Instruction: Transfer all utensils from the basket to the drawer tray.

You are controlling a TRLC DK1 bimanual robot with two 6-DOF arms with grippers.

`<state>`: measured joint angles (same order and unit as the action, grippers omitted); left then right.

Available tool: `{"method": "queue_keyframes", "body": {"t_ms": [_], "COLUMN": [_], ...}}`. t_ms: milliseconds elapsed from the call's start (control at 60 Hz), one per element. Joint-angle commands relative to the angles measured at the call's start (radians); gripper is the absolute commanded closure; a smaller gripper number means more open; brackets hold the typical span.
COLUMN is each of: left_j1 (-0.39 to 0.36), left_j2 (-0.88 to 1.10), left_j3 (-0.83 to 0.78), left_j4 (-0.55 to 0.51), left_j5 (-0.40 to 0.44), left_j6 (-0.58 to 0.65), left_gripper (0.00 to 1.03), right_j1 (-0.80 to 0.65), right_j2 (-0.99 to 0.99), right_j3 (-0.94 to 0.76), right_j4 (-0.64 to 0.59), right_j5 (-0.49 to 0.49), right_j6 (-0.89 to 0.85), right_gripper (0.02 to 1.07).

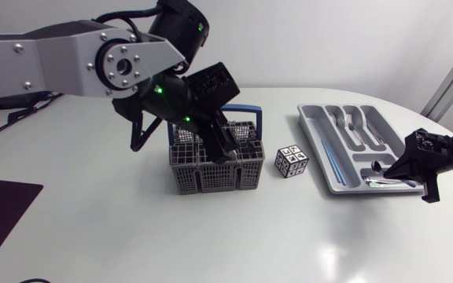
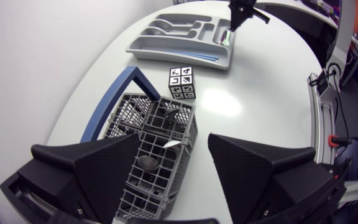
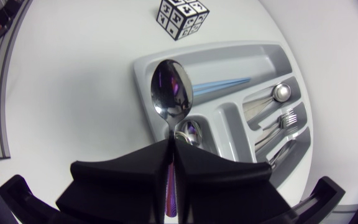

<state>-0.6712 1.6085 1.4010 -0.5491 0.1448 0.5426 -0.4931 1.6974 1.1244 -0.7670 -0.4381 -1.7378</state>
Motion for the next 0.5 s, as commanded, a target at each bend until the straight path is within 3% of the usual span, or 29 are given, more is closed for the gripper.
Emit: {"method": "queue_keyframes", "body": {"t_ms": [0,133,317,483], "left_j1": [-0.014,-0.031,-0.033,-0.036], "left_j2": [0.027,0.025,0.024,0.024], "left_j3": [-0.022,-0.062,-0.083,-0.106], "left_j4": [-0.014,-0.015,-0.011,-0.002], "left_j5": [-0.011,-0.031,-0.036,-0.036], "left_j6": [0.097,0.244,0.356,0.447], "left_gripper": [0.21,0.18,0.18,0.17], "right_j1": [-0.005,0.01,0.042,0.064], "right_j2": [0.065,0.105,0.145,0.182], "right_j3": [0.031,0.035,0.028,0.005], "right_j4": [0.028,0.097,0.209,0.279], "right_j5": [0.036,0.122,0.234,0.306], "right_j6": [-0.086,-0.138,-0.172,-0.178], "right_gripper": [1.01,1.01,1.0,0.87]}}
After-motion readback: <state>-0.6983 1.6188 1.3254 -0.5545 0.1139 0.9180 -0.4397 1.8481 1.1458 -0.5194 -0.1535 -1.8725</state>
